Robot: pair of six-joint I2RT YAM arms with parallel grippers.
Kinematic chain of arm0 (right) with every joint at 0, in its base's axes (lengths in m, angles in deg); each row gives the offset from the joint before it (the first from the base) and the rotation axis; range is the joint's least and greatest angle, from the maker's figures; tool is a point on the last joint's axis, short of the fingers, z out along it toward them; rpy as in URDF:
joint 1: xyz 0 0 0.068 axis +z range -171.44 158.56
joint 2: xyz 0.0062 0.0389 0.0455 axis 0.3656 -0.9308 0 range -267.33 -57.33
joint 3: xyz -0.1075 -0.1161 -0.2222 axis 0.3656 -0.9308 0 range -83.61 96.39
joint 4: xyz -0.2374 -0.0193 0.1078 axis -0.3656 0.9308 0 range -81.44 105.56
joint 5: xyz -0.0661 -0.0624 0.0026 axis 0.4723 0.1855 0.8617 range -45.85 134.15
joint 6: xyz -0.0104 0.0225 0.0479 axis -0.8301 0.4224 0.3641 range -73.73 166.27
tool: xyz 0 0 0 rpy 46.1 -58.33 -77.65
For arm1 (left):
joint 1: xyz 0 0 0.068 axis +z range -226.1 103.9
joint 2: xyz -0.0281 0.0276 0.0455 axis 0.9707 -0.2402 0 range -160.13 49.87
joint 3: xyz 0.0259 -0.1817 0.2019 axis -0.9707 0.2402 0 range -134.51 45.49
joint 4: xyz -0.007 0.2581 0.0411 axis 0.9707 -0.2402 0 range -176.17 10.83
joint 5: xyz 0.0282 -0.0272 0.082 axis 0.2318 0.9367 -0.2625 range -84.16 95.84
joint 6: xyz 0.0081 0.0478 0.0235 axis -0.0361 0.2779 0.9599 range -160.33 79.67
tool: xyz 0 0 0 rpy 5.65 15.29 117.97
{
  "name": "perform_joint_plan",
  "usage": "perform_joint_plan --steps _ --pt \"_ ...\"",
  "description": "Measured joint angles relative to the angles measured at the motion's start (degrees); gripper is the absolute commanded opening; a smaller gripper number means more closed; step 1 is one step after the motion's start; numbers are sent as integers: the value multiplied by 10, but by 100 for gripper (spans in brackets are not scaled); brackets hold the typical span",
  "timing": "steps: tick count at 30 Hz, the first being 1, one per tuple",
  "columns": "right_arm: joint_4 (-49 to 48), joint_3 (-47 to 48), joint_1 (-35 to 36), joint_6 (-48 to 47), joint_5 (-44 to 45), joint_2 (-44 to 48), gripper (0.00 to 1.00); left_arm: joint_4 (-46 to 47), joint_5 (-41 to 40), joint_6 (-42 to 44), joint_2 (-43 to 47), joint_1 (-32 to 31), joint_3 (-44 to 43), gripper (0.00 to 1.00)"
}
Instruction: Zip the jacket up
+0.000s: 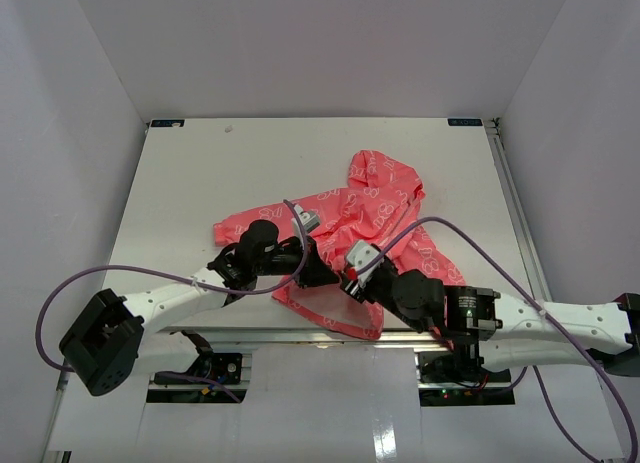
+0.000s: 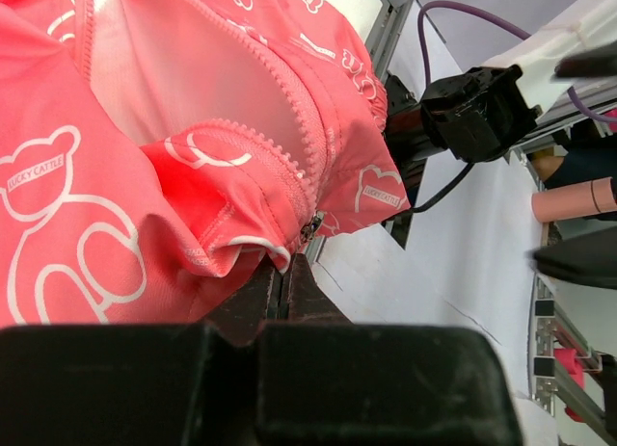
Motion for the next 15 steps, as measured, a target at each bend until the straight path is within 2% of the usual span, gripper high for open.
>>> perform_joint_plan --steps 7,11,15 --pt "-22 -91 84 -121 96 8 62 1 21 -25 -15 10 -5 0" --pt "-83 -130 125 -181 107 8 64 1 29 -32 -17 10 -5 0" --pt "-147 -170 130 -218 104 -15 65 1 30 -36 -17 10 -5 0"
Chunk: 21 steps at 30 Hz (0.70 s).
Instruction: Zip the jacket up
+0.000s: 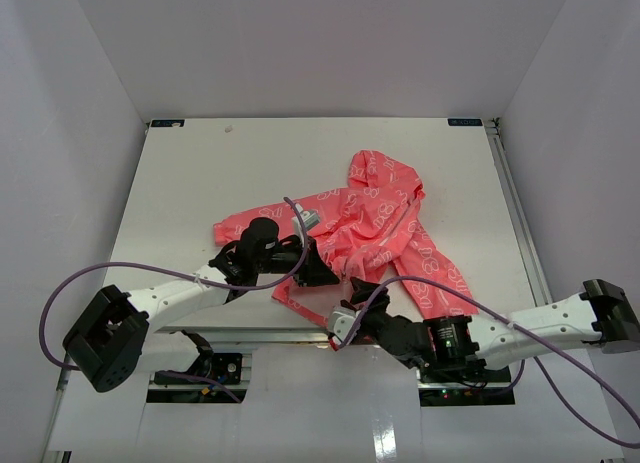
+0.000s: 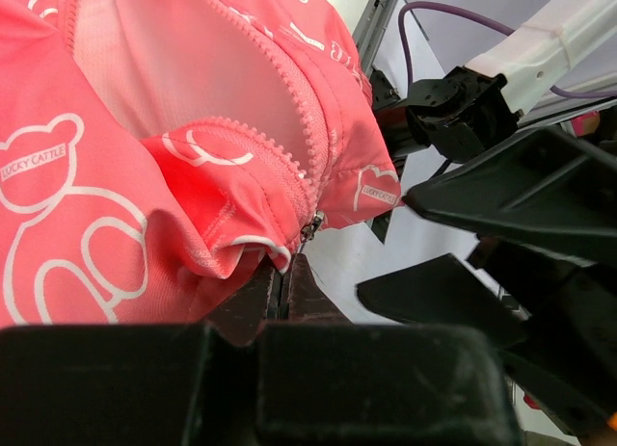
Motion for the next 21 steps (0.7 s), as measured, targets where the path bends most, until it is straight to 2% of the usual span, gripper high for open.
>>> perform_joint_plan --steps 7,21 --pt "-91 -39 1 -58 18 -75 68 3 3 -5 0 2 0 0" --pt "-230 -41 -30 -137 82 -198 71 8 11 -13 0 3 0 0"
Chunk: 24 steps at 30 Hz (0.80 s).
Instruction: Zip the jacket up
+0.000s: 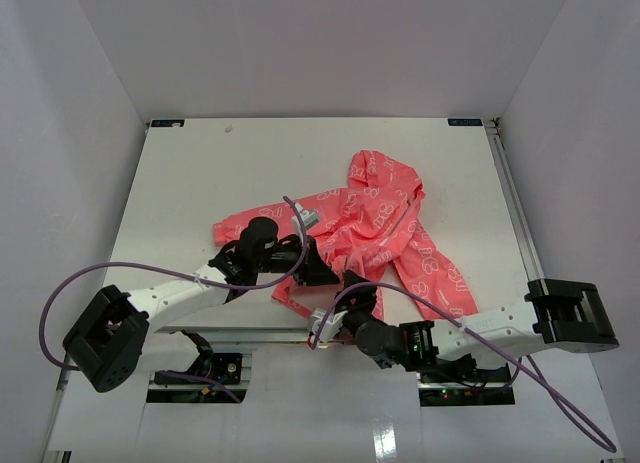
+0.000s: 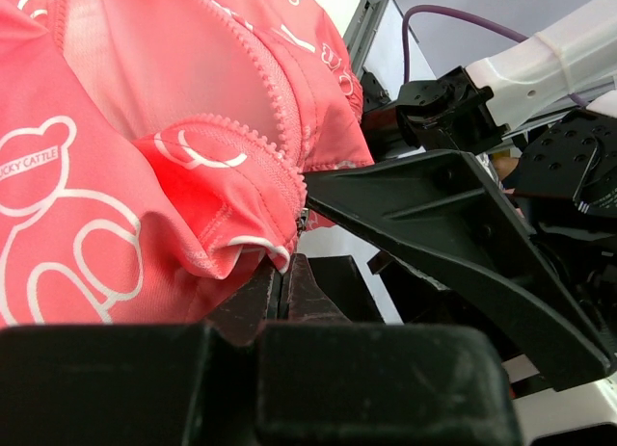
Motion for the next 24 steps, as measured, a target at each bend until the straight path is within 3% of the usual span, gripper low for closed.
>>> perform_joint_plan --steps 13,24 --pt "-95 5 -16 -42 48 -61 61 12 0 -6 0 1 0 0" --pt "9 48 -14 42 45 -21 54 10 0 -6 -11 6 0 0"
